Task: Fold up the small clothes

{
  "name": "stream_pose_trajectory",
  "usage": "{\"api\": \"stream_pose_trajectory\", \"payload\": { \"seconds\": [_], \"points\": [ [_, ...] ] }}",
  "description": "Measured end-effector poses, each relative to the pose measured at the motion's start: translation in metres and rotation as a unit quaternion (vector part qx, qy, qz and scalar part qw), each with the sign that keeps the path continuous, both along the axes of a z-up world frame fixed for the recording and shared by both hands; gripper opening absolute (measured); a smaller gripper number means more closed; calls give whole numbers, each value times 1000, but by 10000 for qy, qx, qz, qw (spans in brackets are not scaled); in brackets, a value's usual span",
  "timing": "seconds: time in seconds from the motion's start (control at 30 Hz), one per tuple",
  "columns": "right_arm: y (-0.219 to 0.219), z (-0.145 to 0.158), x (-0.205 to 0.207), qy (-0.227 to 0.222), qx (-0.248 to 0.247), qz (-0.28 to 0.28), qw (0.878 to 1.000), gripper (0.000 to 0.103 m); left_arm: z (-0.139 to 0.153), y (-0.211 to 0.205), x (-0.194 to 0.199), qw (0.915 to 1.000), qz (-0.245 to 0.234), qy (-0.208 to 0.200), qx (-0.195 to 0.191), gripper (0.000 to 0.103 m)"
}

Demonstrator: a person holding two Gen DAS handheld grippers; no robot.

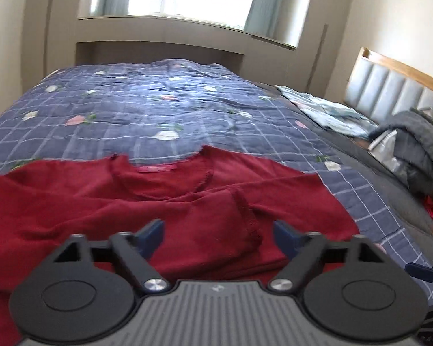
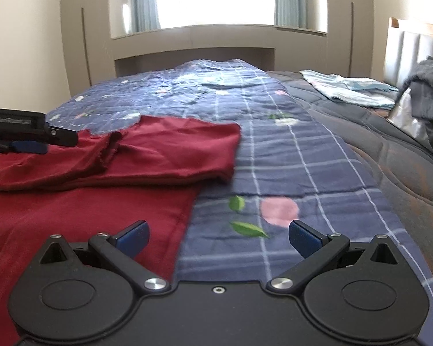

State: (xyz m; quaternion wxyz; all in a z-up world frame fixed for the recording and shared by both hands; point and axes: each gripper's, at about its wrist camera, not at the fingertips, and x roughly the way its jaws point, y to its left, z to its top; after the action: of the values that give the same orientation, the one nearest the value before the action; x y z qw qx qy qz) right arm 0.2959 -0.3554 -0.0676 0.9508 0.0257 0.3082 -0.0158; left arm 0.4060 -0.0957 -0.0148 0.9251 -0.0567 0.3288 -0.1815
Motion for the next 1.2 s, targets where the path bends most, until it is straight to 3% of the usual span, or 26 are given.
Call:
{"api": "stream_pose_trajectory", "payload": {
  "seconds": [0.07,0.27,0.4,0.6,0.7,0.8,0.87,0.93,1.03,1.2],
  "points": [
    [4,4,6,-51,69,158,9998,102,5,13,-6,9999,125,-33,-8,102],
    [24,18,45,-41,389,948,9947,102,10,66,-22,9964,709,31,464,103],
    [42,21,83,2,694,1454,9869,102,4,116,-30,9883,1284,100,821,103],
    [72,18,144,376,953,1668,9807,89,-15,191,-33,9719,2060,472,1038,103],
    [79,12,166,648,1118,1554,9794,80,-29,212,-33,9661,2199,563,1232,103],
    [84,8,177,854,1168,1459,9787,59,-42,225,-32,9627,2246,626,1371,103],
    [88,11,178,871,1074,1494,9791,23,-48,228,-30,9635,2224,619,1356,103],
    [91,17,180,887,1019,1550,9786,5,-51,227,-28,9664,2140,559,1312,103],
    [96,42,180,680,1128,1752,9757,2,-51,219,-24,9711,1962,371,1307,103],
    [107,118,187,10,1574,2143,9640,1,-48,201,-17,9770,1681,2,1314,103]
  ]
}}
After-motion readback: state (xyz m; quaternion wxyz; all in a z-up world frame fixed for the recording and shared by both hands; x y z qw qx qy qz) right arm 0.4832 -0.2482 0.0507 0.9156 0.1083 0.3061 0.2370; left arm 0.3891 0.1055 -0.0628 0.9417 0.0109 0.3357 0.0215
